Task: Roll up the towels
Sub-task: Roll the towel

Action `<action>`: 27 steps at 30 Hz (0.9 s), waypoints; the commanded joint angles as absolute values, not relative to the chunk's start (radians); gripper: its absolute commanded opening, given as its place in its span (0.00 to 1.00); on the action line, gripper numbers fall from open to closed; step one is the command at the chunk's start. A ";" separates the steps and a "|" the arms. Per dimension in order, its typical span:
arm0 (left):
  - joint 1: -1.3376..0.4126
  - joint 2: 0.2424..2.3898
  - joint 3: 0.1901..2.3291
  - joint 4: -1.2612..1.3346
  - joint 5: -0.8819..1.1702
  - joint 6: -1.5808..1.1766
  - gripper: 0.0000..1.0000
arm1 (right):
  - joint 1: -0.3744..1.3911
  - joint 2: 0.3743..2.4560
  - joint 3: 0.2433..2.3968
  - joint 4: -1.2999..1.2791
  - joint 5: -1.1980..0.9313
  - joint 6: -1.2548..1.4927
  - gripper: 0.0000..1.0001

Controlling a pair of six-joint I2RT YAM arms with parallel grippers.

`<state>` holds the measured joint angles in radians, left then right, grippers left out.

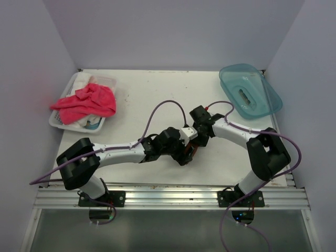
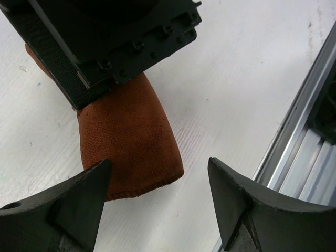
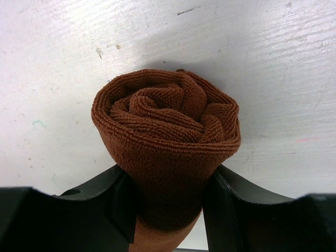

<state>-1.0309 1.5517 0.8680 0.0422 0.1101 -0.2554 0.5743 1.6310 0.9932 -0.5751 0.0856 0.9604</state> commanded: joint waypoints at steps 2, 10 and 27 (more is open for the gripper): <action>-1.060 1.592 0.904 0.087 0.012 -0.192 0.78 | 0.566 1.649 1.019 -0.643 0.084 0.931 0.47; -1.071 1.646 0.914 0.126 0.011 -0.190 0.78 | 0.548 1.618 1.017 -0.653 0.054 0.930 0.49; -0.951 1.669 0.790 0.325 0.305 -0.399 0.61 | 0.519 1.485 1.022 -0.670 0.023 0.876 0.85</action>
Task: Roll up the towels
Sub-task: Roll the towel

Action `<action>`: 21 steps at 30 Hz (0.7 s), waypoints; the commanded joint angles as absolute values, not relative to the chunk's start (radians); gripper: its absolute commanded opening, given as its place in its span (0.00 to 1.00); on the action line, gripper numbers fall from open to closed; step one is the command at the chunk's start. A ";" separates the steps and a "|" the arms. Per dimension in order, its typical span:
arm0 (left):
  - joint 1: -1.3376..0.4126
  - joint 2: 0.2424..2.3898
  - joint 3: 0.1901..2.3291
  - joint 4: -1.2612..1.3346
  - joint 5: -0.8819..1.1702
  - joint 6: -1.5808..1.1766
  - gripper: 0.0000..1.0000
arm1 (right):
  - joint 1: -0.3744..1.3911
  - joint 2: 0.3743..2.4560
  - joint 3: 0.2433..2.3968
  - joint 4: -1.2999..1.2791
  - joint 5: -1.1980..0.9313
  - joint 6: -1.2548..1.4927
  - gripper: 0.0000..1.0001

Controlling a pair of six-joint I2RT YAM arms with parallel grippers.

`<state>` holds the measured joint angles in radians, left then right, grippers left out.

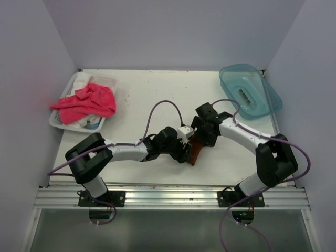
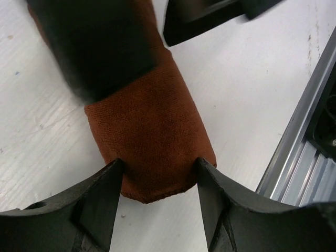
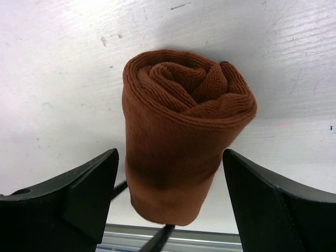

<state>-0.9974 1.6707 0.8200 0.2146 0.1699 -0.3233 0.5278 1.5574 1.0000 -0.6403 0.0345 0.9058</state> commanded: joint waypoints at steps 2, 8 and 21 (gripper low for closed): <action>-0.917 1.675 0.778 0.348 0.353 -0.411 0.61 | 0.509 1.460 1.013 -0.687 0.035 0.874 0.86; -0.897 1.700 0.784 0.359 0.393 -0.423 0.61 | 0.500 1.411 0.951 -0.655 0.012 0.871 0.88; -0.897 1.721 0.801 0.354 0.403 -0.428 0.61 | 0.506 1.491 0.925 -0.561 -0.021 0.876 0.87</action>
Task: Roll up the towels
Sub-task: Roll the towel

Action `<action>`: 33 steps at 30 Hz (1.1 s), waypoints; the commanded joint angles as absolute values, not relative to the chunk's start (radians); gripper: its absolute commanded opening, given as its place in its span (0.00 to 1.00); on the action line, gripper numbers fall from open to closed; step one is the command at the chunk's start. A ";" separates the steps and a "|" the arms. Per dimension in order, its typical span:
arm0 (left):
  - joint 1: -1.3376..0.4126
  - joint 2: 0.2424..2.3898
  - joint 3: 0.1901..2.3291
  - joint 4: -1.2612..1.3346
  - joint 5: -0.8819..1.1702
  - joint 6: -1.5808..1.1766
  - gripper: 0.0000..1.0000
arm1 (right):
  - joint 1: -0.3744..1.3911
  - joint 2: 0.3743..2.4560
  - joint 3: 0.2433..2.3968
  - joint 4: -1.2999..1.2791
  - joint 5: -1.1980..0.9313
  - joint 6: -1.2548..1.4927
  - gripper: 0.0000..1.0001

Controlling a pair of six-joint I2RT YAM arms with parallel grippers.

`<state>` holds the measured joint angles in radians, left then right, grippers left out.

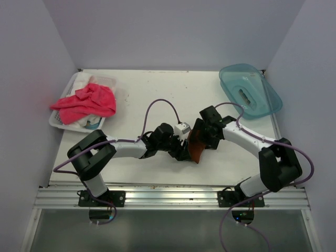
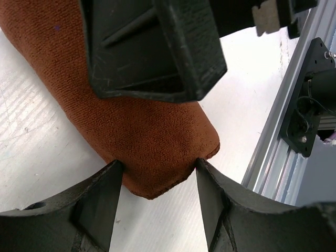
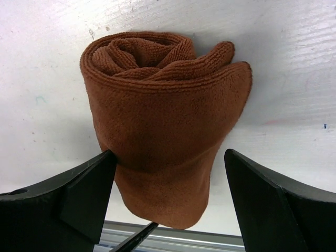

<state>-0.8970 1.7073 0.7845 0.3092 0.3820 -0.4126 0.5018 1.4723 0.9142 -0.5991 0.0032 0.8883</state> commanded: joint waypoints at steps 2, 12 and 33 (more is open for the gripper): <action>-0.897 1.723 0.801 0.353 0.403 -0.429 0.61 | 0.515 1.496 0.937 -0.564 -0.011 0.873 0.87; -0.896 1.717 0.801 0.348 0.402 -0.431 0.61 | 0.545 1.465 0.977 -0.638 0.095 0.850 0.87; -0.893 1.618 0.769 0.285 0.377 -0.434 0.75 | 0.594 1.566 1.051 -0.667 0.140 0.822 0.88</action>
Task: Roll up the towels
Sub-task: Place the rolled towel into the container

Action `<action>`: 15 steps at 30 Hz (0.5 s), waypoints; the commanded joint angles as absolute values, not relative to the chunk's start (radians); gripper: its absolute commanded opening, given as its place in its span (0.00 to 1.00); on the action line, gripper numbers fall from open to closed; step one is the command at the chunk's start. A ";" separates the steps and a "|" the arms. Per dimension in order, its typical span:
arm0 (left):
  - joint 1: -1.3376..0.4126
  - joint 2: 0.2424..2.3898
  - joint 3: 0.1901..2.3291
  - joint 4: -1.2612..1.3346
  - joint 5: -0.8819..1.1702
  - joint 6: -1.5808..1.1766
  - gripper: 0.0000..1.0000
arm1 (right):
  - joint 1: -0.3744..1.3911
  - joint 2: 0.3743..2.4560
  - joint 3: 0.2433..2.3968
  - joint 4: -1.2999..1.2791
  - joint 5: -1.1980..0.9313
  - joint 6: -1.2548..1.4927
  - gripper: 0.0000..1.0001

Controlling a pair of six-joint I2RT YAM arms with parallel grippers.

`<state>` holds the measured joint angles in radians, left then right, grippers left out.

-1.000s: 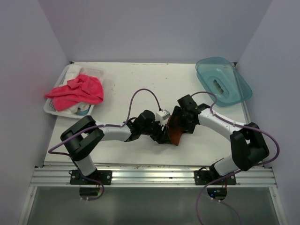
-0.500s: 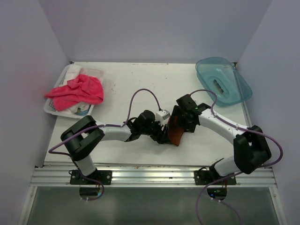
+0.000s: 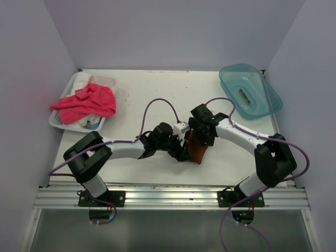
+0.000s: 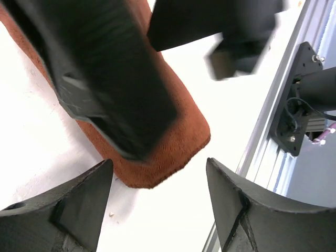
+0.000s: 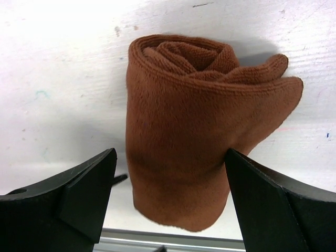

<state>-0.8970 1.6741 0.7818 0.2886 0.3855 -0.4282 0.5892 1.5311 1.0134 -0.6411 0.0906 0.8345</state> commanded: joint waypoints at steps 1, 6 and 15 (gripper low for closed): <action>-0.894 1.612 0.764 0.279 0.377 -0.434 0.76 | 0.594 1.586 1.054 -0.667 0.146 0.825 0.88; -0.888 1.580 0.749 0.261 0.377 -0.434 0.76 | 0.598 1.579 1.045 -0.652 0.146 0.836 0.88; -0.888 1.508 0.735 0.218 0.376 -0.443 0.75 | 0.597 1.460 1.045 -0.716 0.196 0.842 0.89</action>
<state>-0.8940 1.5688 0.7387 0.2279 0.3851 -0.4313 0.5938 1.5177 1.0199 -0.6724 0.1444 0.8364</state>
